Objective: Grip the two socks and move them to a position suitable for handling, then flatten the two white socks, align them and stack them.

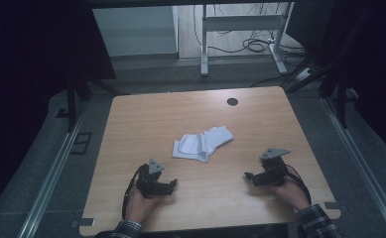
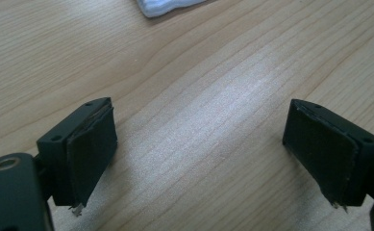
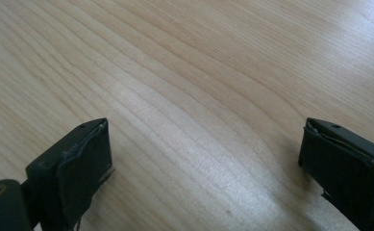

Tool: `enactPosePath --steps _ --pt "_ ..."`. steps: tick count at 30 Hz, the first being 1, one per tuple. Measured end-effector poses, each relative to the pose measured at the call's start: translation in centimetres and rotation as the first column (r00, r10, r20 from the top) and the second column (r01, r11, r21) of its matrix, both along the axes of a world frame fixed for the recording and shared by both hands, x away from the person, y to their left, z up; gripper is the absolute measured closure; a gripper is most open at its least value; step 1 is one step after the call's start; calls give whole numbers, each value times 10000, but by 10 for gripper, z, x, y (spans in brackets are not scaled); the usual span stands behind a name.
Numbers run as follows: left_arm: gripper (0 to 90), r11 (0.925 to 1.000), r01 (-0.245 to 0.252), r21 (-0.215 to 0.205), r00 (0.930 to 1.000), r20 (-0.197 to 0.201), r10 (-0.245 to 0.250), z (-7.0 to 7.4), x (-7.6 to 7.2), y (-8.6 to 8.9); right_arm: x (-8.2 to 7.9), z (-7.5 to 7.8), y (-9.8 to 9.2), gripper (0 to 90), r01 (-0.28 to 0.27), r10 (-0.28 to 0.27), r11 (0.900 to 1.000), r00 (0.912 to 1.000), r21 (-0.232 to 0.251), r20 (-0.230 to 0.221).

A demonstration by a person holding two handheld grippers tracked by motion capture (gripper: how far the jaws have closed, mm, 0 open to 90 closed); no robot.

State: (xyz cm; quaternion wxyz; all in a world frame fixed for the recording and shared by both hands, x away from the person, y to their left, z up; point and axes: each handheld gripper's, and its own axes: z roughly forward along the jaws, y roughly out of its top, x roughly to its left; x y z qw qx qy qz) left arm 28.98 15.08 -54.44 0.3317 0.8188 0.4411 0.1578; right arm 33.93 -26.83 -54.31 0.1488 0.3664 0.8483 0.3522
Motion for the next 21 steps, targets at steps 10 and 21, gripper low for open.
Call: enactPosePath --steps 10,21 --pt "93 10000 -61 1 10000 -25 61 0 1 -2 1 0 1 40 114 -114 9999 9999 11 -1" --pt "68 10000 -78 34 9999 -71 78 -1 2 -4 3 2 3 46 180 -181 9998 9998 -117 -122"
